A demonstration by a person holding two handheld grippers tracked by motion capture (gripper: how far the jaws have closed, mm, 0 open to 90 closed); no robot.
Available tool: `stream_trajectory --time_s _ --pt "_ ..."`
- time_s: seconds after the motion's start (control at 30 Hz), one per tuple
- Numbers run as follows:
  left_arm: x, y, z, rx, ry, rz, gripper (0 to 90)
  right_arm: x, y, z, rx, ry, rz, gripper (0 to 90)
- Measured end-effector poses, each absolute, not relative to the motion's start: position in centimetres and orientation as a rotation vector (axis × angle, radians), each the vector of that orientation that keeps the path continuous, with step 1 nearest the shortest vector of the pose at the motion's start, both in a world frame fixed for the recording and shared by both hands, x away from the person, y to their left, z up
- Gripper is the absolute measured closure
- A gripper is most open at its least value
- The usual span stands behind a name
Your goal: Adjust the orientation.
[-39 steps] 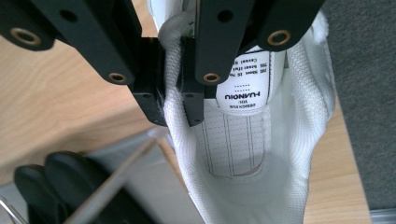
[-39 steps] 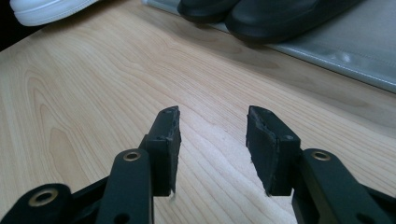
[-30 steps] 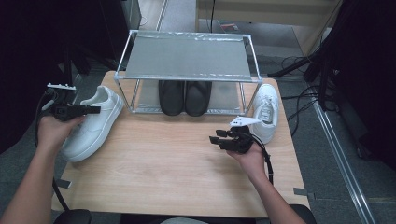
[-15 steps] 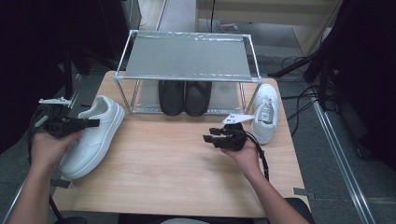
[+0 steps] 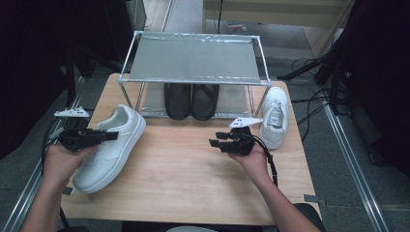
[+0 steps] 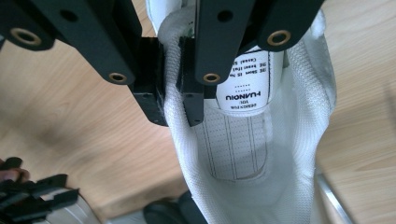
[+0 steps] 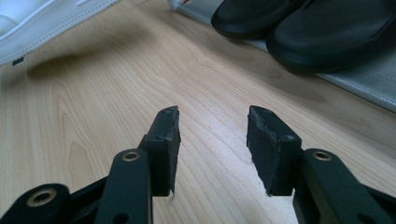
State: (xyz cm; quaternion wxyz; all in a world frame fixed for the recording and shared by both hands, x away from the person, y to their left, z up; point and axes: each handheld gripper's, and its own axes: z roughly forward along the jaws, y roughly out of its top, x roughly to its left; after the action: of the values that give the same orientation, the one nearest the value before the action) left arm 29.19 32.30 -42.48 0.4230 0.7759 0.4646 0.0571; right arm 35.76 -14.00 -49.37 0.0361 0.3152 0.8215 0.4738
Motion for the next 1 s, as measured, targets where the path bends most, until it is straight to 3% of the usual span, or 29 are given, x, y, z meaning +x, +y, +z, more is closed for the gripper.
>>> stream_trajectory --time_s 1.0 --pt "32.2 19.4 -44.0 2.122 0.902 -0.029 83.1 34.5 -15.2 -48.8 0.985 2.470 1.459 55.9"
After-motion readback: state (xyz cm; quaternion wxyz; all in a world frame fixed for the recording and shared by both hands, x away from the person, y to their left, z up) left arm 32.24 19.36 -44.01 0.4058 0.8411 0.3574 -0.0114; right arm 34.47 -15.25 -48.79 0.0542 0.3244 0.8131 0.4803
